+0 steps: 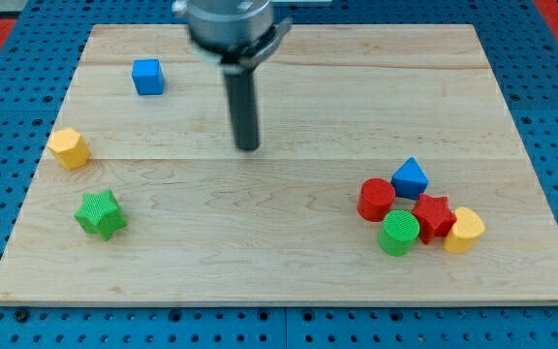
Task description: Move the blue cube diagonally top right to the green star
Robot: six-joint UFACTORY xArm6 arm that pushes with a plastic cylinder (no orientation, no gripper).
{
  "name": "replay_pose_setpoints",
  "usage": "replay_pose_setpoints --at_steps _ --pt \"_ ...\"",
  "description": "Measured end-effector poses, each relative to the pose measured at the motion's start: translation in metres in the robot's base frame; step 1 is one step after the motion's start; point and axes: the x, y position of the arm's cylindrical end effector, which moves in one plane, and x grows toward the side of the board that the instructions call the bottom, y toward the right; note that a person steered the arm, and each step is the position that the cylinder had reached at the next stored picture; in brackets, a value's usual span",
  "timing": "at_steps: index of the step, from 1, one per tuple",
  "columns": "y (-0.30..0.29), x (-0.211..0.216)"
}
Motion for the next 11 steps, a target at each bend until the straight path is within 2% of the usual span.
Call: replay_pose_setpoints --at_steps 1,2,3,4,5,6,8,10,11 --pt "0.001 -0.067" --pt "-0.022 -0.116" --pt "-0.097 -0.122" --pt "-0.153 -0.118" --pt "-0.170 -0.102" --pt "-0.136 -0.060" --pt "-0.159 -0.030" --pt "-0.067 0.030" --pt "-0.143 0.035"
